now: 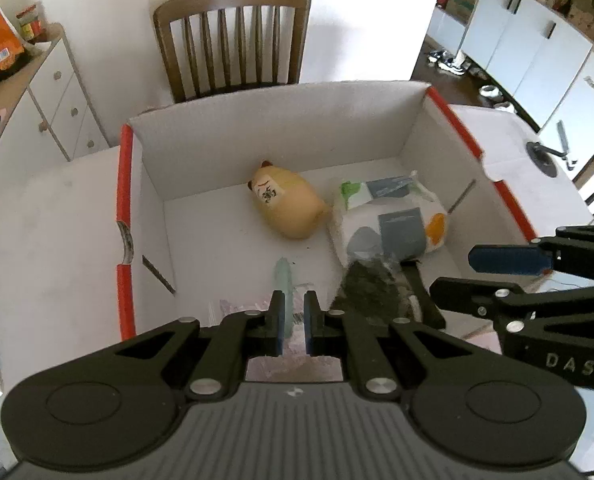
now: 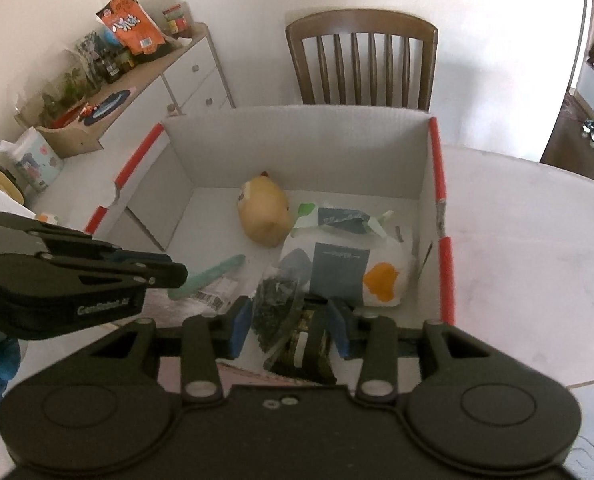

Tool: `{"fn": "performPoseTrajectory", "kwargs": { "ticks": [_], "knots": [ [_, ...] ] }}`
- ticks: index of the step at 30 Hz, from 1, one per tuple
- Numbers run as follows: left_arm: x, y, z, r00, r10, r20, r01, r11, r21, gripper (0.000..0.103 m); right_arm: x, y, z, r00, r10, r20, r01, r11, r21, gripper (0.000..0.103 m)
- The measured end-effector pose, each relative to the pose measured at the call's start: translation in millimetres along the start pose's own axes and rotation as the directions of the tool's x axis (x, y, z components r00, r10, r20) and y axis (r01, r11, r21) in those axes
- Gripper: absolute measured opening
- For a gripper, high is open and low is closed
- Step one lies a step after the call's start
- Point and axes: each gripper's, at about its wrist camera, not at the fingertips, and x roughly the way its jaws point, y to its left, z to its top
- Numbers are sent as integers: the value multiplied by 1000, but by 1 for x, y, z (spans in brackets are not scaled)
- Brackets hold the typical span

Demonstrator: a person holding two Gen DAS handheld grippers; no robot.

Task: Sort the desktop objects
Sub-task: 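Lower the stick and seaweed bag into the box and open both tools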

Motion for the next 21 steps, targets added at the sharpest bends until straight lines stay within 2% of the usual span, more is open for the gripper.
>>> {"fn": "performPoseTrajectory", "kwargs": {
  "ticks": [5, 9, 12, 21],
  "knots": [
    [-21, -3, -6, 1000, -1, 29, 1, 1000, 5, 8, -23, 2, -1, 1000, 12, 24, -11, 1000, -10, 43],
    [-35, -7, -13, 999, -6, 42, 5, 1000, 12, 8, -39, 5, -5, 999, 18, 42, -17, 1000, -16, 45],
    [-47, -11, -17, 998, -16, 54, 15, 1000, 23, 8, -51, 8, -9, 998, 18, 55, -17, 1000, -24, 51],
    [-76, -22, -35, 996, -34, 86, 32, 999, 32, 8, -82, 14, -21, 996, 24, 91, -20, 999, -39, 55]
  ]
}}
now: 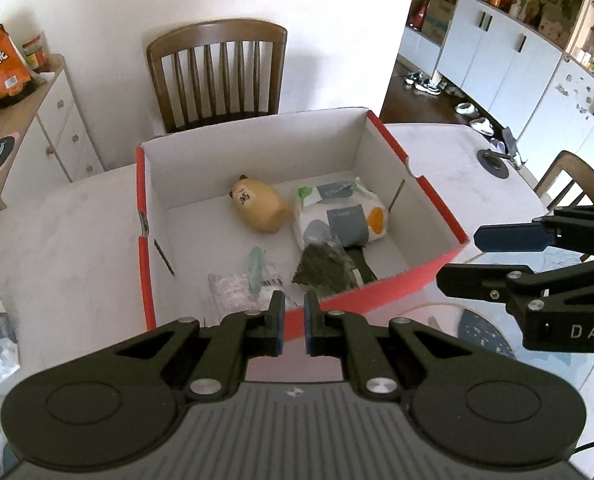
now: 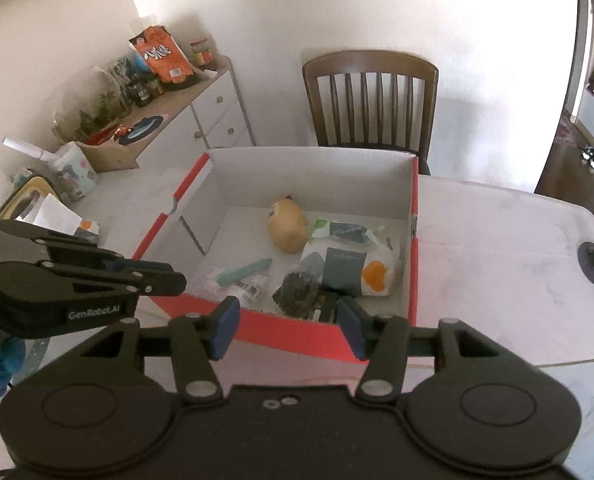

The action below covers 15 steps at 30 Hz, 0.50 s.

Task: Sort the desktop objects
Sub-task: 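Lower the stick and seaweed bag into the box and open both tools, then withdraw both tools from the box down toward the packages on the table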

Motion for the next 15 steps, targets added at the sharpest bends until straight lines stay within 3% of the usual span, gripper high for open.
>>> {"fn": "performPoseTrajectory", "kwargs": {
  "ticks": [15],
  "knots": [
    [-42, 0, -52, 999, -25, 42, 25, 1000, -15, 8, -39, 16, -47, 1000, 7, 8, -7, 1000, -15, 57]
  ]
}}
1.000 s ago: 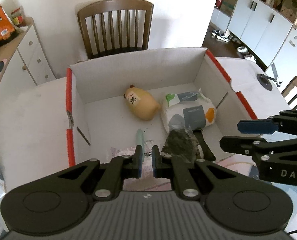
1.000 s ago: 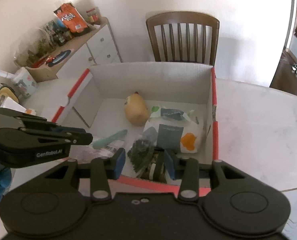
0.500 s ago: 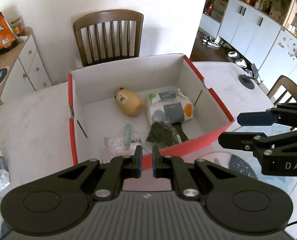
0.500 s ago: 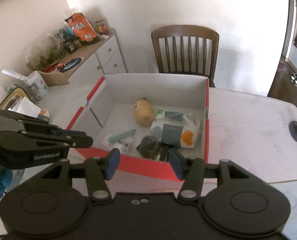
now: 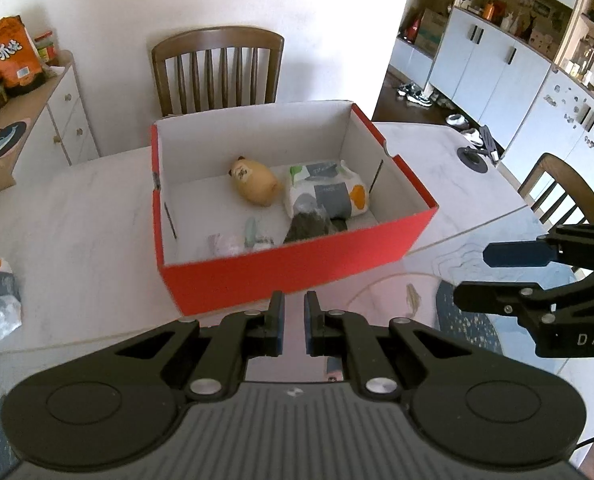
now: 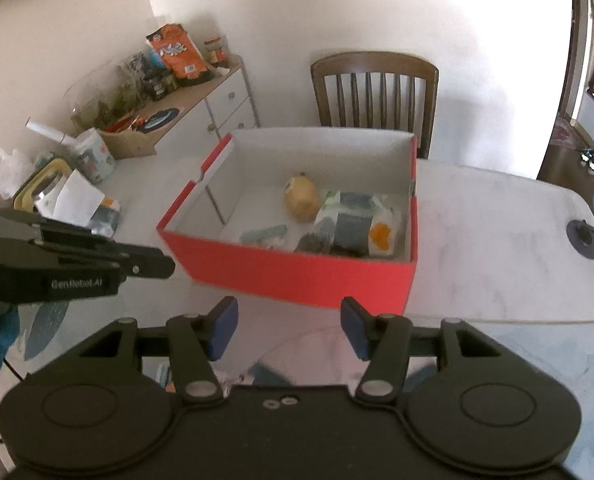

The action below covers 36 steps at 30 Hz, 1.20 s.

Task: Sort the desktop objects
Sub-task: 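Withdraw both tools from the box down toward the packages on the table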

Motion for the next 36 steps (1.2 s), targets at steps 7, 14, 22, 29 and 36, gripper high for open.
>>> {"fn": "performPoseTrajectory", "kwargs": {
  "ticks": [7, 14, 22, 29, 36],
  "knots": [
    [-19, -1, -29, 1000, -5, 2, 5, 1000, 6, 9, -15, 11, -29, 1000, 14, 0, -14, 1000, 4, 58],
    [-28, -4, -64, 1000, -27, -11, 27, 1000, -1, 10, -22, 21, -64, 1000, 18, -21, -18, 1000, 12, 58],
    [-31, -5, -104, 998, -51, -40, 50, 999, -22, 42, -21, 26, -102, 999, 4, -51, -2, 999, 37, 59],
    [-31, -7, -124, 996, -67, -62, 65, 997, -36, 67, -22, 30, -122, 998, -11, -64, 13, 1000, 25, 59],
    [-31, -8, -138, 995, -65, -74, 61, 997, -46, 91, -21, 33, -135, 997, -15, -72, 17, 999, 29, 70]
  ]
}}
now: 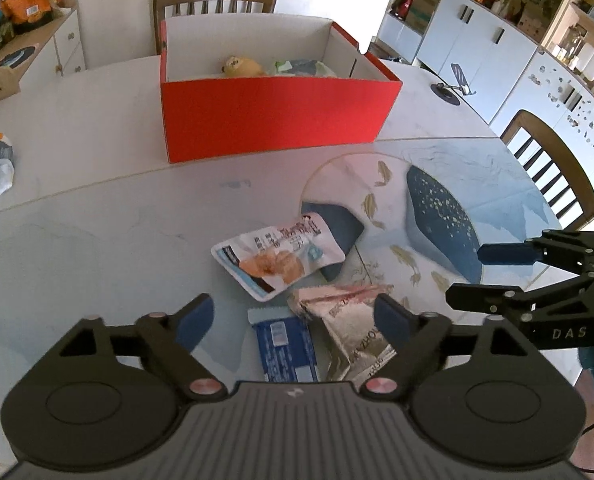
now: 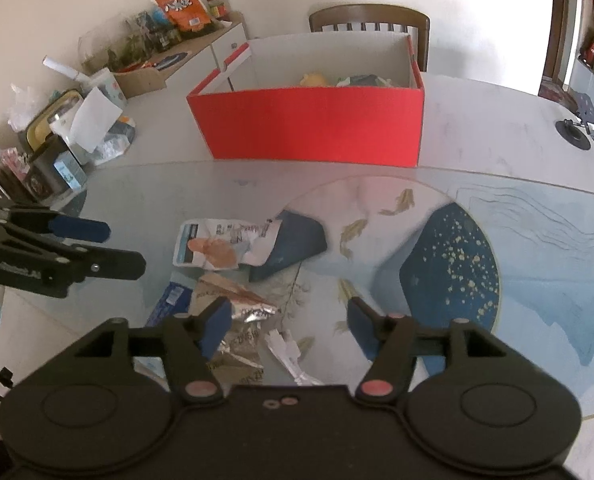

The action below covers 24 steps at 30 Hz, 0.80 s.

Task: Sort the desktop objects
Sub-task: 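Withdraw both tools from the box down toward the packages on the table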

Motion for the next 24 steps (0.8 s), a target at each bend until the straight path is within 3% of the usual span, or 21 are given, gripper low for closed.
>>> {"fn": "performPoseTrajectory", "kwargs": {
  "ticks": [3, 8, 19, 24],
  "knots": [
    [4, -1, -8, 1000, 15, -12, -15, 1000, 0, 103, 2, 4, -6, 1000, -14, 4, 14, 999, -30, 73],
    [11, 1, -25, 999, 22, -29, -23, 1000, -19, 103, 6, 9, -18, 1000, -17, -6, 17, 997, -79, 75],
    [27, -1, -45, 997, 36, -71, -39, 998, -41, 103, 17, 0, -33, 998, -53, -32, 50, 996, -70, 78],
    [29, -1, -47, 996, 24, -85, -29, 998, -56, 103, 15, 2, -39, 999, -38, 17, 40, 994, -105, 80]
  ]
}}
